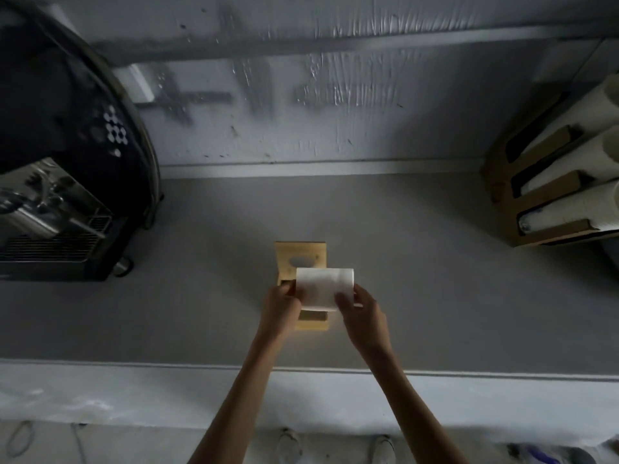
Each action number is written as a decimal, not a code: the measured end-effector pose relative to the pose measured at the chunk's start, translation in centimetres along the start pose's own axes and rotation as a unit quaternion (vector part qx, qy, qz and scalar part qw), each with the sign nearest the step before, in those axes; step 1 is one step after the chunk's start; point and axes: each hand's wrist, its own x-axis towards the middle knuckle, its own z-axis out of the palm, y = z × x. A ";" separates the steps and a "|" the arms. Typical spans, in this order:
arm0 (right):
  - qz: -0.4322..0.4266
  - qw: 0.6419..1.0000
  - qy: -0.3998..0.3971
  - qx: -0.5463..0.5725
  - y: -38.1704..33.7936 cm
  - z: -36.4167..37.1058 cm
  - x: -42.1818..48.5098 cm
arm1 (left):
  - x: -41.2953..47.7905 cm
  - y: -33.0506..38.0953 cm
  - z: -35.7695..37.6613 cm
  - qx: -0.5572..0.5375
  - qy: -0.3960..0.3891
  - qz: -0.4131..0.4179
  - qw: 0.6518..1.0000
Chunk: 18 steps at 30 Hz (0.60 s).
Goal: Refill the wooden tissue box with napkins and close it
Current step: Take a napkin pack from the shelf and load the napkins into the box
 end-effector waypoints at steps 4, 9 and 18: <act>0.059 0.996 0.030 -0.066 -1.1 4.7 0.5 | 2.8 -1.4 -2.4 0.080 -0.019 -0.021 0.996; 0.094 0.983 0.036 -0.153 -0.6 8.0 0.0 | 3.3 -3.1 -2.9 0.129 -0.016 -0.005 0.991; 0.110 0.976 0.063 -0.177 -1.2 9.6 0.2 | 4.0 -3.5 -3.5 0.092 -0.058 -0.055 0.993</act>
